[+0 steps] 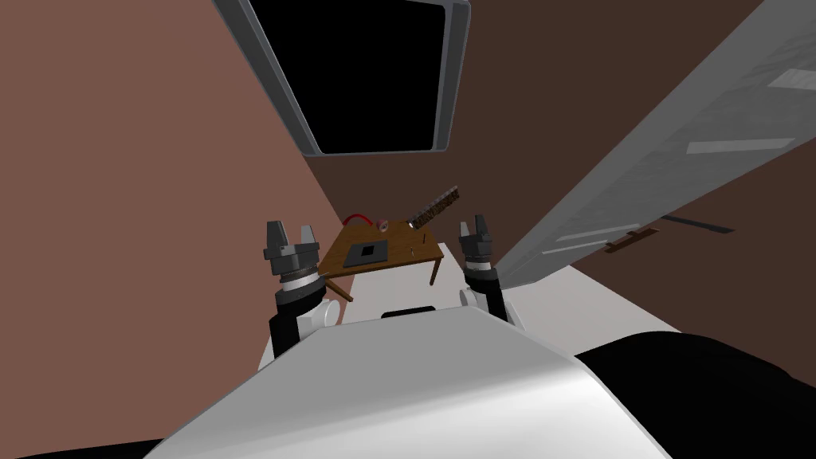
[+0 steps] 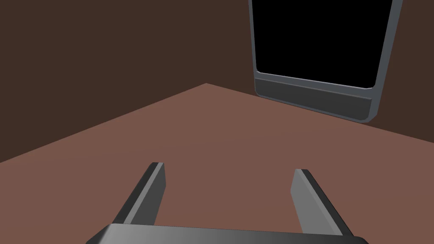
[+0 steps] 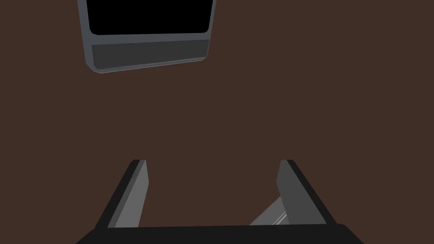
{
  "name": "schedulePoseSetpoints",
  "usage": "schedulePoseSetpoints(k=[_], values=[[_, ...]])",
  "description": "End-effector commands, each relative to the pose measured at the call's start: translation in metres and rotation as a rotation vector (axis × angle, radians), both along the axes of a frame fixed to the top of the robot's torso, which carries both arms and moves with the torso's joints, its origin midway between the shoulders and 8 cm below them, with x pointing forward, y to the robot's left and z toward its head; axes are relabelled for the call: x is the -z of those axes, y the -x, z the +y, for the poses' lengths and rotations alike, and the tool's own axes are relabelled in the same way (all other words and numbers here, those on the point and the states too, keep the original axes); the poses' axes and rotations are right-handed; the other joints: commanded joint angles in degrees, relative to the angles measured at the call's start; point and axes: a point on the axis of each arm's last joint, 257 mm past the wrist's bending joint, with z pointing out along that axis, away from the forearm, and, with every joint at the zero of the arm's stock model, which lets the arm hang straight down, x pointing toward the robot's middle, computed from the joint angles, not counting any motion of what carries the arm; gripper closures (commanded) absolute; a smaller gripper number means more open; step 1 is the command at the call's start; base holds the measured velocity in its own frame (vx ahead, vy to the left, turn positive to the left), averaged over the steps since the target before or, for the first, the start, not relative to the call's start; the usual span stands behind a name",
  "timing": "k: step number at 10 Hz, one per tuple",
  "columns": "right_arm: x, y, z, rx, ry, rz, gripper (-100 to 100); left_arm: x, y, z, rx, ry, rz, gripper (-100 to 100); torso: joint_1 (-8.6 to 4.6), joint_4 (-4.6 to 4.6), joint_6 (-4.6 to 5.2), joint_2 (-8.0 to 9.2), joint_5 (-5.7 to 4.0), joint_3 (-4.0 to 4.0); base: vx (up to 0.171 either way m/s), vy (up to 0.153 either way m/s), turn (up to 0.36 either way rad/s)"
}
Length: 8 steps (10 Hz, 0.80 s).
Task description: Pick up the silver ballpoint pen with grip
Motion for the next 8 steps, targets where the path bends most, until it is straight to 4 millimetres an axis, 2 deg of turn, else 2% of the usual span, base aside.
schedulePoseSetpoints(k=[1, 4, 8], values=[[0.010, -0.008, 0.001, -0.028, 0.005, 0.032, -100, 0.000, 0.000, 0.000, 0.000, 0.000, 0.000, 0, 0.00, 0.00, 0.00, 0.00, 0.00, 0.00, 0.010, 0.008, 0.004], [0.034, -0.027, -0.002, -0.072, -0.021, 0.103, -100, 0.000, 0.000, 0.000, 0.000, 0.000, 0.000, 0, 0.09, -0.02, 0.00, -0.09, 0.02, -0.06, 0.024, 0.030, 0.003], [0.081, -0.063, -0.014, -0.126, -0.125, 0.236, -100, 0.000, 0.000, 0.000, 0.000, 0.000, 0.000, 0, 0.14, -0.05, -0.01, -0.22, 0.03, -0.13, 0.046, 0.039, 0.005]])
